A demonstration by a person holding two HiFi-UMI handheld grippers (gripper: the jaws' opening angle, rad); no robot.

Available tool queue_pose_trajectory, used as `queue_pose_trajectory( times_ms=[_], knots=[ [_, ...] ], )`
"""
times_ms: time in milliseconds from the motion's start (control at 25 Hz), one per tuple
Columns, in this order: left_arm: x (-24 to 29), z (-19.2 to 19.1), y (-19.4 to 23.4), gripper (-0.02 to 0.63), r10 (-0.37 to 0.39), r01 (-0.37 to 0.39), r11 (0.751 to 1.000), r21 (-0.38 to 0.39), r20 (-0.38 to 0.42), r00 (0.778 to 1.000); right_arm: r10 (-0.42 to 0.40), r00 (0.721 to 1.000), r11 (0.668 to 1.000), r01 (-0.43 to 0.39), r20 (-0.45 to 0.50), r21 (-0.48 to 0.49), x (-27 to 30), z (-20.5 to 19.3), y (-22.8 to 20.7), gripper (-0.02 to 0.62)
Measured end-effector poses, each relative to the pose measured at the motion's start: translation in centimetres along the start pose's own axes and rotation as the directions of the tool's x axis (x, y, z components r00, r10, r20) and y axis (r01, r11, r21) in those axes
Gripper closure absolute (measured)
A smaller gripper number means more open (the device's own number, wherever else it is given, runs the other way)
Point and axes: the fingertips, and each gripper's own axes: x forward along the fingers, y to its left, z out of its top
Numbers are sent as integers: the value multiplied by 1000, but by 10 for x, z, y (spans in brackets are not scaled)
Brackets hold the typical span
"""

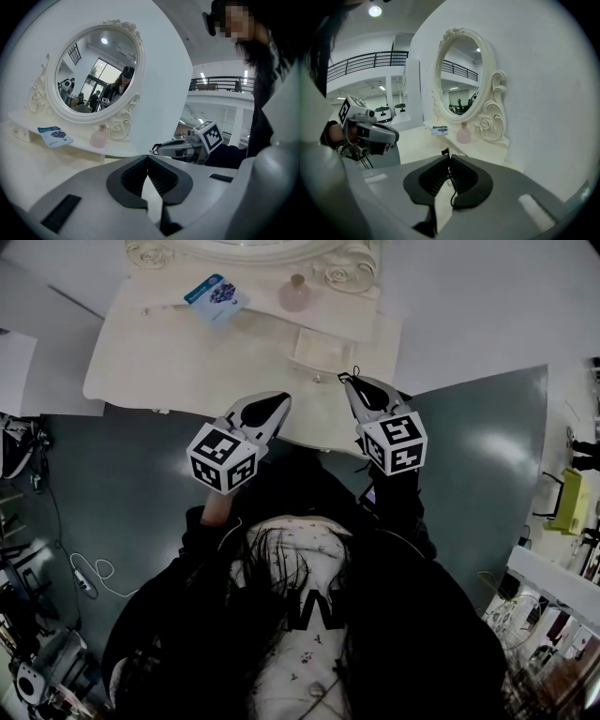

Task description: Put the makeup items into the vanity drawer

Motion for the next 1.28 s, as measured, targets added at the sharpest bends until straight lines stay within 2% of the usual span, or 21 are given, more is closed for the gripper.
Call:
queue_pose_trajectory(
  times_ms=[320,560,840,1280],
  knots=[
    [-7,3,10,606,87,-87,996,-2,-4,996,52,998,997,-54,-38,-56,45,2,-21,568],
    [-15,2,22,606,149,-149,989,-22,-3,989,123,987,985,-135,-107,-111,90,-9,-24,568],
    [-16,-3,26,607,179,-180,983,-39,-16,984,171,963,968,-204,-208,-148,132,-27,-33,568],
    [-34,-9,40,606,258,-258,964,-65,-16,966,227,901,946,-295,-369,-138,176,-69,-28,568]
  ],
)
